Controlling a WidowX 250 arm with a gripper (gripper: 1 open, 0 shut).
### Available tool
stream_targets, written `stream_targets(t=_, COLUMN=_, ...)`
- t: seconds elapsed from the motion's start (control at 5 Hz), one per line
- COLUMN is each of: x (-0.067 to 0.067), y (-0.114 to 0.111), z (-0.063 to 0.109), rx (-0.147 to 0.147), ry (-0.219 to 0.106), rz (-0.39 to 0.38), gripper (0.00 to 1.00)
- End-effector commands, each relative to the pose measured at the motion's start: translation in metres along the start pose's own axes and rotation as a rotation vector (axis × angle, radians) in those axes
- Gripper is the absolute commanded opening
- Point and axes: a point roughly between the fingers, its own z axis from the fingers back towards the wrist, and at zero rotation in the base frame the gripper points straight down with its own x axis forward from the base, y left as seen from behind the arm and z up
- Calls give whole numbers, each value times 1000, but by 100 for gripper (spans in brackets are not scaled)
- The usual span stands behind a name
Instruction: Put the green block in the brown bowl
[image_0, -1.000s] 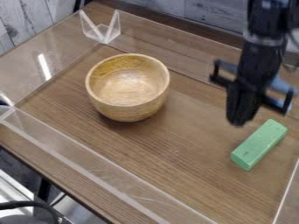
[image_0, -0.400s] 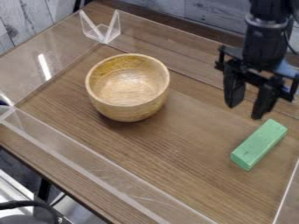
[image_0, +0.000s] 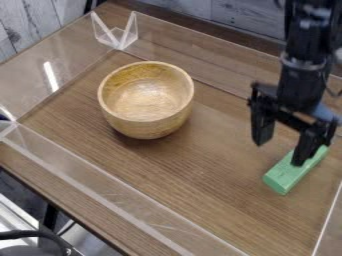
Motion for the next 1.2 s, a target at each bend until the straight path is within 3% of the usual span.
stream_targets(t=0.0, x=7, y=-6, z=-3, rx=-6, ry=-54, rz=-33, gripper=100)
stream_targets(t=0.2, x=9, y=-7, z=-18, rx=-5, ry=-46, rz=-38, gripper=100)
stream_targets(t=0.4, x=10, y=-6, z=-19, rx=-1, ry=-47, rz=-33, gripper=0)
stream_targets(t=0.8, x=5, y=0, z=7, rx=-3, ry=-83, rz=-32, gripper=0)
stream_targets(t=1.0, x=2, y=8, z=50, rx=19, ry=-172, rz=-12, gripper=0)
